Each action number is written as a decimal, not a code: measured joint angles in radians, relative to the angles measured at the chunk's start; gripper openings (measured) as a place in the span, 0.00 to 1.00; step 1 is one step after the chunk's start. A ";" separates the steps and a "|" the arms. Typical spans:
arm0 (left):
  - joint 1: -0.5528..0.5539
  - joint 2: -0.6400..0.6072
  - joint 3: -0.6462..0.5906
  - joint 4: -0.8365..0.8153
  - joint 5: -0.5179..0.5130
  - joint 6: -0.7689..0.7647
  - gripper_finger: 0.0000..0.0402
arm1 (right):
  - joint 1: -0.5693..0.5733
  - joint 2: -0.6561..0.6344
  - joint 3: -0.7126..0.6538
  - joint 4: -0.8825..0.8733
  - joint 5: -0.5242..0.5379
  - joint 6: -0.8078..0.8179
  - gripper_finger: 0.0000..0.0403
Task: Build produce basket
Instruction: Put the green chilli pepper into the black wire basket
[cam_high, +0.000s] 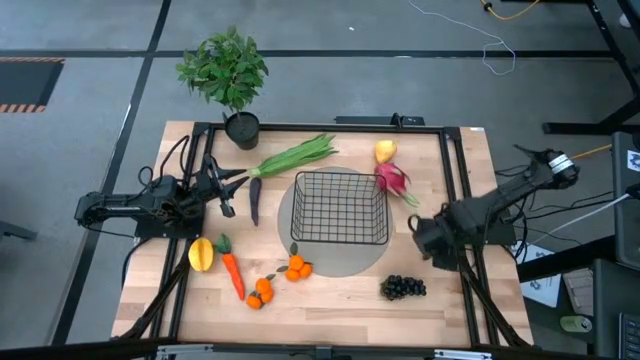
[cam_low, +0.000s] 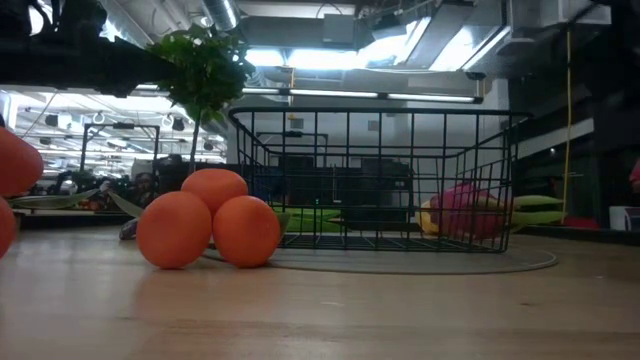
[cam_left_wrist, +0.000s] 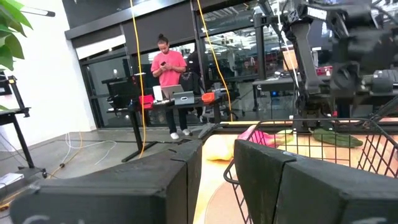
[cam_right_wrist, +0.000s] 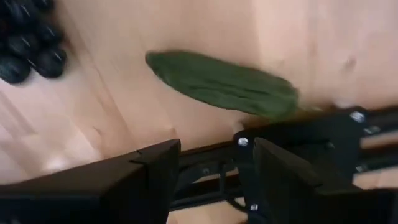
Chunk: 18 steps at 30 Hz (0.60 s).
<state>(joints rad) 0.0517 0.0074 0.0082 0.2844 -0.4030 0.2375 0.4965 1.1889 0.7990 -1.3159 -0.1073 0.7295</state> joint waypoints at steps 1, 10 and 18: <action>0.000 0.000 0.000 0.000 0.000 0.000 0.21 | 0.020 0.000 -0.027 0.033 0.000 0.002 0.48; 0.000 0.000 0.000 0.000 0.000 0.001 0.21 | 0.077 0.003 -0.200 0.307 0.009 0.053 0.48; 0.000 0.000 0.000 0.000 0.000 0.001 0.21 | 0.077 0.003 -0.174 0.306 0.060 -0.026 0.48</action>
<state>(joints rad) 0.0519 0.0074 0.0082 0.2841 -0.4030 0.2381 0.5732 1.1919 0.6254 -1.0098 -0.0473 0.7033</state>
